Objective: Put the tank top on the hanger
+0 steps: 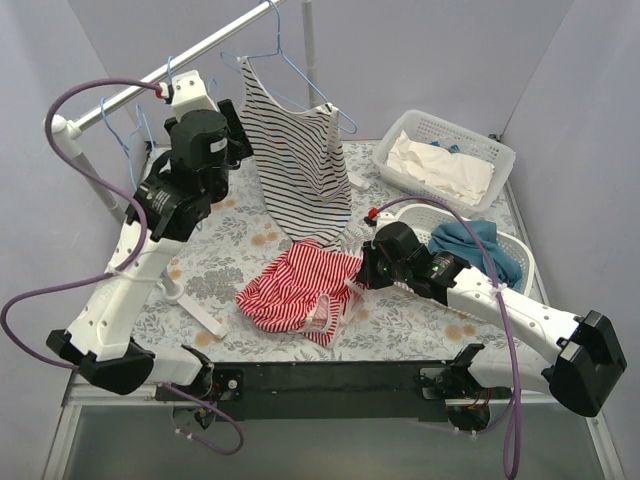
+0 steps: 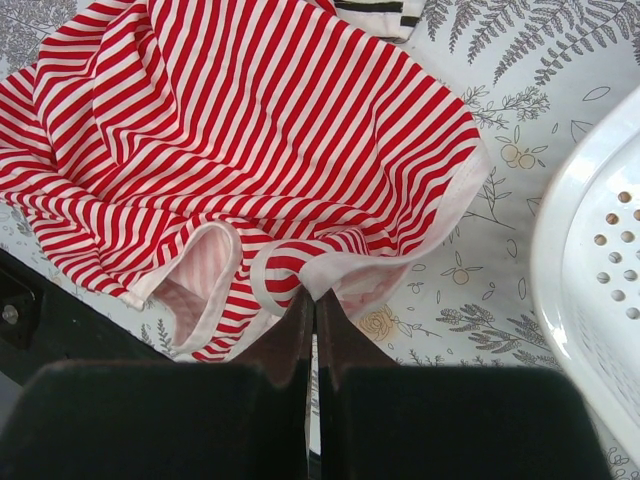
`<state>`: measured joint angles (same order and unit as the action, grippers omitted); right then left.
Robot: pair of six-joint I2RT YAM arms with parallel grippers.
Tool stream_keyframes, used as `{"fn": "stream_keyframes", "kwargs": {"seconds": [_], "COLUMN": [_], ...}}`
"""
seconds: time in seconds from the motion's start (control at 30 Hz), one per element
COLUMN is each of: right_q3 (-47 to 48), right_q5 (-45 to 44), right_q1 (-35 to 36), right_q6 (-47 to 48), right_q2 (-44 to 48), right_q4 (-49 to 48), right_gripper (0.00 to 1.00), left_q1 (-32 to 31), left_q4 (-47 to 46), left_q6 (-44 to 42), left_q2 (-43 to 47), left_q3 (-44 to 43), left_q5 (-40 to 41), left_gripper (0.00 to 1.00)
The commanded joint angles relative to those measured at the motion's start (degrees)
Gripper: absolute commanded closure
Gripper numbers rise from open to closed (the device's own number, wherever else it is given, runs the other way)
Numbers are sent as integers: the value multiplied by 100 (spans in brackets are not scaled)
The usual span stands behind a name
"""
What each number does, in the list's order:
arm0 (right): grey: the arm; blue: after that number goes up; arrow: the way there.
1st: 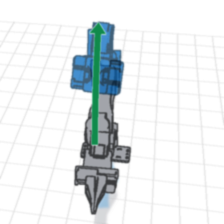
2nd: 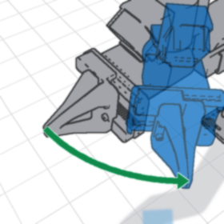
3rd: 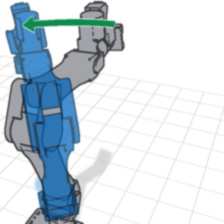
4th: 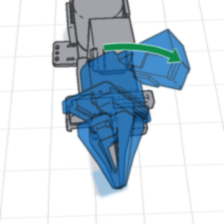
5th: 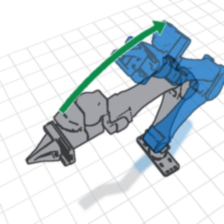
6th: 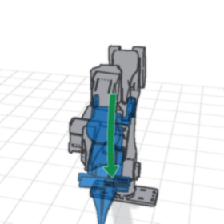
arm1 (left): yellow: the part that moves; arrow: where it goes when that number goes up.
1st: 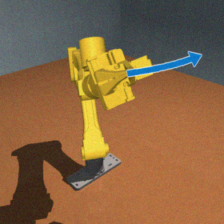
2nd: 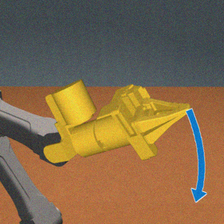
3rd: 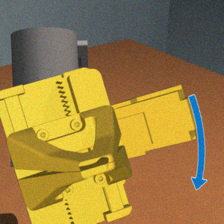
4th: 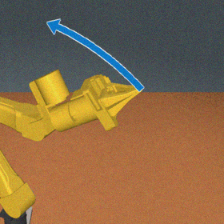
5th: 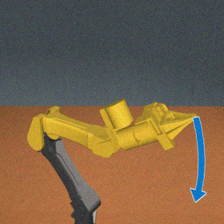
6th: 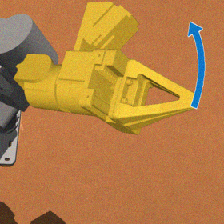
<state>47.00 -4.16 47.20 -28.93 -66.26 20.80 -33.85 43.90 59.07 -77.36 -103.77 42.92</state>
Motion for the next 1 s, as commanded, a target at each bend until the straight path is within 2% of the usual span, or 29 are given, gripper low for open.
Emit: {"fn": "stream_keyframes", "kwargs": {"seconds": [0.0,0.27,0.53,0.63,0.8,0.97], "right_q3": [-7,-24,-77,-121,-156,-209], "right_q5": [100,153,241,232,153,135], "right_q1": [-35,-35,-27,-35,-35,-35], "right_q6": [89,72,19,28,45,54], "right_q2": [69,8,25,104,218,271], "right_q4": [-181,-190,-208,-208,-190,-146], "right_gripper": [99,99,99,99,99,99], "left_q1": [18,18,18,18,18,18], "left_q4": [-197,215,286,-3,-224,-294], "left_q6": [-158,-335,-212,-167,-89,-18], "left_q2": [678,696,407,345,-42,-183], "left_q3": [-364,-917,-338,-31,-38,23], "left_q5": [-460,-320,551,490,560,753], "left_gripper": [42,43,47,48,48,56]}}
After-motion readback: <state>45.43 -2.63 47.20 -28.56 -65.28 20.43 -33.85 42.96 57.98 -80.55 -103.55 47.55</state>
